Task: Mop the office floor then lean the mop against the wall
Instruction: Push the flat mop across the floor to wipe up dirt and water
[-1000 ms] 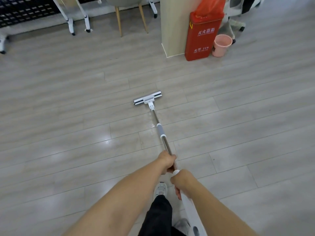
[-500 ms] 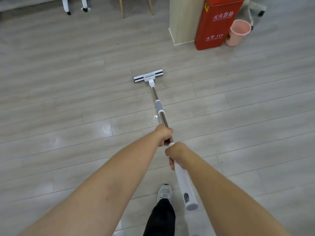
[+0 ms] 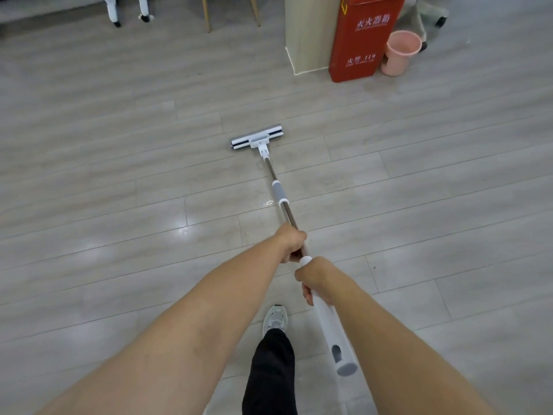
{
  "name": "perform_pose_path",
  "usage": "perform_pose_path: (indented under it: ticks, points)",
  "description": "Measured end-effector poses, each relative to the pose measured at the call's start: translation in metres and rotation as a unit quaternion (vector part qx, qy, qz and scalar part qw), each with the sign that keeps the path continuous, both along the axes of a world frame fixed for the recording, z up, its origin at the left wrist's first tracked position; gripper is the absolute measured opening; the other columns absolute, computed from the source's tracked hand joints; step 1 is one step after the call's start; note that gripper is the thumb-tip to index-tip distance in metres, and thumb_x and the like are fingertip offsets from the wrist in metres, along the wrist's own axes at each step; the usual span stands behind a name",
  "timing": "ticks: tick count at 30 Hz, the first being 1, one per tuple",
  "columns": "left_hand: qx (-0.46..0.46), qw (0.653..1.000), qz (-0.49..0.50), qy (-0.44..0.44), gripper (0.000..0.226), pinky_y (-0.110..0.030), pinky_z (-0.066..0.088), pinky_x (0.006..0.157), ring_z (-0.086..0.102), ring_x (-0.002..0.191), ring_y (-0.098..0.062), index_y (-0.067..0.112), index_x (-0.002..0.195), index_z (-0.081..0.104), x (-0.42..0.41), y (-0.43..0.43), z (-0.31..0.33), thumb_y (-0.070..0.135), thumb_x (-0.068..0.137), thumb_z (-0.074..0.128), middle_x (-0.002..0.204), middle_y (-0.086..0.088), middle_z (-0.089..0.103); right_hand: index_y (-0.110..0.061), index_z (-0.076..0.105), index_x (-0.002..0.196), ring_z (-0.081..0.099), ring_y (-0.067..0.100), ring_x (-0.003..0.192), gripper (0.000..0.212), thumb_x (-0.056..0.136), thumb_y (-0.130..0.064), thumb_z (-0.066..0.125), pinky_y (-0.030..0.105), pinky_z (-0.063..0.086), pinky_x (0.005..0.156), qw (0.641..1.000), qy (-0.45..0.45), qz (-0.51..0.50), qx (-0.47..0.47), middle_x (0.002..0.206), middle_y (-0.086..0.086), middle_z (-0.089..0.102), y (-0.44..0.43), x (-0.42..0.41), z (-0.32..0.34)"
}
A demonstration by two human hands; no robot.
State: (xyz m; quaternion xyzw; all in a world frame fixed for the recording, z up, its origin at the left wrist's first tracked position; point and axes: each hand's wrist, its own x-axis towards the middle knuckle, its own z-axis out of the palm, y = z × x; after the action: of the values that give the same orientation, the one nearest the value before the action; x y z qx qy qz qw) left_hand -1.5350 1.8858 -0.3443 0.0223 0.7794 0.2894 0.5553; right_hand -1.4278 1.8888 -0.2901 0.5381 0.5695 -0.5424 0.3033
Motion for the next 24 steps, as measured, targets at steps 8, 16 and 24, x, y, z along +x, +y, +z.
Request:
perform_pose_path:
  ticks: [8,16,24]
  points:
    - [-0.003,1.0,-0.025,-0.014,0.017,-0.033,0.056,0.057,0.061,0.068,-0.022,0.004,0.114,0.053,0.169,-0.11,0.026,0.009,0.098,0.049,0.085,-0.011,0.06,-0.001,0.055,0.077,0.06,0.032,0.086,0.022,0.09,-0.002,0.037,0.044,0.055,0.092,0.991,-0.025,0.127,-0.018,0.083,0.018,0.063,-0.104,0.164,0.043]
    - [-0.014,0.998,-0.025,-0.048,0.01,-0.029,0.056,0.054,0.061,0.068,-0.018,0.007,0.108,0.051,0.334,-0.226,0.071,0.01,0.098,0.05,0.083,-0.009,0.059,-0.003,0.049,0.129,0.052,0.022,0.056,0.041,0.088,-0.002,0.046,0.034,0.049,0.07,0.996,-0.051,-0.014,-0.071,0.065,0.013,0.057,-0.211,0.335,0.066]
    - [0.005,0.998,0.012,-0.056,0.014,-0.03,0.054,0.052,0.062,0.069,-0.02,0.007,0.109,0.052,0.355,-0.246,0.081,0.008,0.095,0.052,0.084,-0.011,0.061,0.0,0.052,0.111,0.048,0.021,0.046,0.023,0.092,0.001,0.04,0.034,0.049,0.062,0.995,-0.043,-0.059,-0.074,0.058,0.011,0.051,-0.229,0.353,0.083]
